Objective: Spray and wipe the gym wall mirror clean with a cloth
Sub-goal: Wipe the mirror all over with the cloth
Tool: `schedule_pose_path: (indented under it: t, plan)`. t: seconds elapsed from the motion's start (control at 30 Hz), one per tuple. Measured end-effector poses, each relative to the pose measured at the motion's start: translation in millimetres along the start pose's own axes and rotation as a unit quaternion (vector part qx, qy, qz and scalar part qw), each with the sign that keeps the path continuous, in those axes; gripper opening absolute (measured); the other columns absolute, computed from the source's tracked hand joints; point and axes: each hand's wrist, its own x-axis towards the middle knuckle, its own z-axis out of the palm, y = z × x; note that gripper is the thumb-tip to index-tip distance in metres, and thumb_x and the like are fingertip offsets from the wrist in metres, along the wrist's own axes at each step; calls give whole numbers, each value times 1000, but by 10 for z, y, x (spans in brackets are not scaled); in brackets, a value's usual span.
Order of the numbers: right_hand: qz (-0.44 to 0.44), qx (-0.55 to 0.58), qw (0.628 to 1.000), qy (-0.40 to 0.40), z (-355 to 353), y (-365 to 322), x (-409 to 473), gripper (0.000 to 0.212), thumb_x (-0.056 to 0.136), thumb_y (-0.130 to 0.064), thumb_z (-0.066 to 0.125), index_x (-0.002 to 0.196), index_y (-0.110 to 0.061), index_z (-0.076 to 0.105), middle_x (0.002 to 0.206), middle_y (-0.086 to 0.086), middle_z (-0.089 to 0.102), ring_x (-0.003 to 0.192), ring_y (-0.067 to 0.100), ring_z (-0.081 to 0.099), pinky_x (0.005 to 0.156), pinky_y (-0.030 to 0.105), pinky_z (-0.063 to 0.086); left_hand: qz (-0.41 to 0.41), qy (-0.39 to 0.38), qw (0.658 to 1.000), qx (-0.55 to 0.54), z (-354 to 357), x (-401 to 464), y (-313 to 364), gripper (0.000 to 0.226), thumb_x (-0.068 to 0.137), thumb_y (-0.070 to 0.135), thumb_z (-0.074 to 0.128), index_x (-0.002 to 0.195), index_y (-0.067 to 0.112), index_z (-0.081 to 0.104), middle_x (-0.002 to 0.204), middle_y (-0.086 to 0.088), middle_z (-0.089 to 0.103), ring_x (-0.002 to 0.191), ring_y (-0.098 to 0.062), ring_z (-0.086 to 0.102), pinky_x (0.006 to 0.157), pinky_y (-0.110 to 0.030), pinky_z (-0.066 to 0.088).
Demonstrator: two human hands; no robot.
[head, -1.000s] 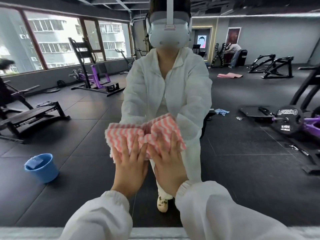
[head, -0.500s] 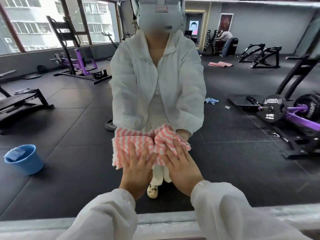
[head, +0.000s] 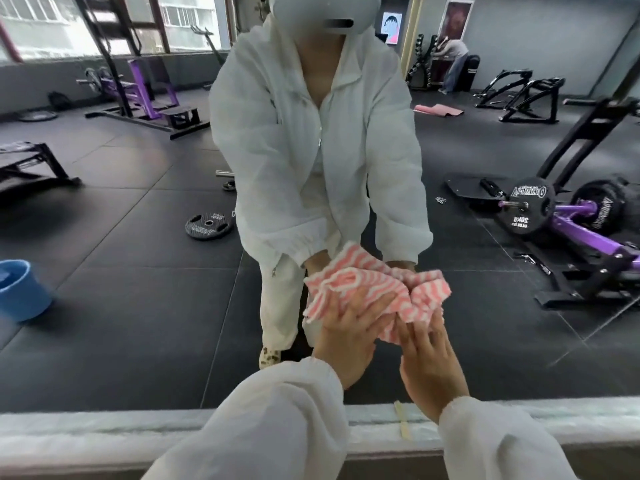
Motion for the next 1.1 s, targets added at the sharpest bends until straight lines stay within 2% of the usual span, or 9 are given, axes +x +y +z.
schedule_pose_path:
  t: [0.13,0.33,0.43,0.5,0.57,0.73,0.8,0.97,1.1]
  plan:
    - [-5,29,1000,-3,46,-13,27,85,68,-11,73,141,1,31,139,30,35,124,60,33,103,62,28,27,-12,998,62,94,-69,-142,60,84,32,40,142,30,26,151,9,30,137,-24,26,111,-56,-8]
    - [17,165,986,24,28,-468,235,79,74,-13,72,140,-7,29,139,25,34,127,56,28,102,61,36,47,21,996,79,105,-316,-555,46,83,32,35,118,33,65,138,11,51,131,-23,33,109,-55,5]
    - [-17,153,985,74,54,-718,380,47,94,-23,41,137,-6,34,141,23,31,132,58,16,105,64,30,33,75,994,68,194,-519,-783,40,90,37,37,118,27,64,134,6,54,131,-25,33,110,-52,6]
    - [-23,143,984,102,97,-882,510,47,101,-31,16,137,-7,34,144,19,28,138,53,0,109,63,15,14,109,992,65,246,-617,-923,38,101,38,24,125,27,52,138,4,44,135,-24,25,112,-50,5]
    - [-17,134,981,137,152,-1074,624,50,102,-34,8,136,-9,34,145,15,26,141,48,-10,110,60,5,-13,138,989,59,314,-733,-1048,42,102,39,13,129,27,42,142,3,34,137,-23,18,111,-50,7]
    - [-7,121,956,266,308,-1575,921,42,102,-32,20,141,-24,32,159,1,-2,142,42,-14,113,59,-5,-86,230,966,80,628,-934,-1399,48,101,47,15,146,31,24,159,4,-6,145,-25,2,111,-57,-3]
    - [18,111,946,305,370,-1721,1025,46,95,-32,32,141,-28,32,158,1,8,143,40,-14,113,60,-5,-99,262,956,86,739,-929,-1484,54,100,48,17,151,31,9,159,1,-1,146,-26,-6,110,-60,-8]
    - [-2,140,908,395,735,-2024,1027,46,93,-22,48,138,-25,39,151,1,34,143,37,9,116,54,1,-136,301,941,75,1073,-1059,-1430,55,98,44,20,147,21,21,151,-7,19,142,-36,5,105,-70,2]
    - [-42,123,906,403,1271,-2300,737,46,91,-20,49,137,-20,40,146,4,43,140,35,20,117,49,6,-127,286,946,83,1595,-1495,-1354,59,96,44,24,147,18,16,153,-8,16,141,-38,17,109,-67,2]
